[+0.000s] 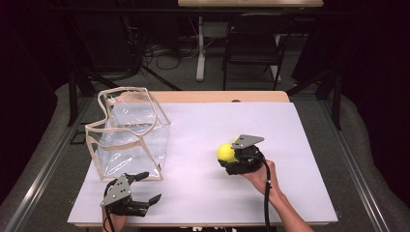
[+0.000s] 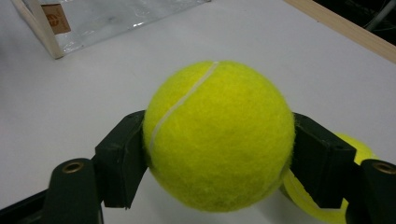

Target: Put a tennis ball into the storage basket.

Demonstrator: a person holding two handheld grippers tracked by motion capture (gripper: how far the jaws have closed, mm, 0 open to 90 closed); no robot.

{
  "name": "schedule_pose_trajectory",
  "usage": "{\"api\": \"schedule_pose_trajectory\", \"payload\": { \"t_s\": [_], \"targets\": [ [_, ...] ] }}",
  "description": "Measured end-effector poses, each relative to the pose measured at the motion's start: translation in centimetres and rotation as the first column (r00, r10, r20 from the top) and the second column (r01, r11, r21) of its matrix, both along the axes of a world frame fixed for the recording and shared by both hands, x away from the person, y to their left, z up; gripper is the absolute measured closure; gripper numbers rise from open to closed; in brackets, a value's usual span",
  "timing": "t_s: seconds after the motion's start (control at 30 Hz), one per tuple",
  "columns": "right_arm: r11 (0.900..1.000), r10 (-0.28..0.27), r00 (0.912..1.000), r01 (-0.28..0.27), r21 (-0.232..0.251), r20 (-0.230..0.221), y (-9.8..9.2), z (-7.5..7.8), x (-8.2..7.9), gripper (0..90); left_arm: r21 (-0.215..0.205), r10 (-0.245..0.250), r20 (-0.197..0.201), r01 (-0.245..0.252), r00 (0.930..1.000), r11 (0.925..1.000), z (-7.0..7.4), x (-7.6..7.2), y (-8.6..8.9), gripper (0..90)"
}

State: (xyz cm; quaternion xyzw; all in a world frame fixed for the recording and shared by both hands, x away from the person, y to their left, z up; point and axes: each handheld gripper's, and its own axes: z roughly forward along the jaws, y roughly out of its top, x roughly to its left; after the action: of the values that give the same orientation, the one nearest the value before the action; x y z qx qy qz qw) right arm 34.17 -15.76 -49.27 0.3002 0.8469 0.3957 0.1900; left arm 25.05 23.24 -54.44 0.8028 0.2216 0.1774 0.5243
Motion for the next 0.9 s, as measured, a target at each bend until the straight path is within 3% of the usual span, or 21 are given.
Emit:
{"api": "schedule_pose_trajectory", "payload": {
  "t_s": [0.9],
  "targets": [
    [0.999, 0.035, 0.9979, -0.035, -0.007, 0.054, 1.8, 3.0, 1.6, 26.0, 0.002, 0.001, 0.003, -0.001, 1.0, 1.0, 0.0, 0.0, -0.1, 15.8]
  ]
}}
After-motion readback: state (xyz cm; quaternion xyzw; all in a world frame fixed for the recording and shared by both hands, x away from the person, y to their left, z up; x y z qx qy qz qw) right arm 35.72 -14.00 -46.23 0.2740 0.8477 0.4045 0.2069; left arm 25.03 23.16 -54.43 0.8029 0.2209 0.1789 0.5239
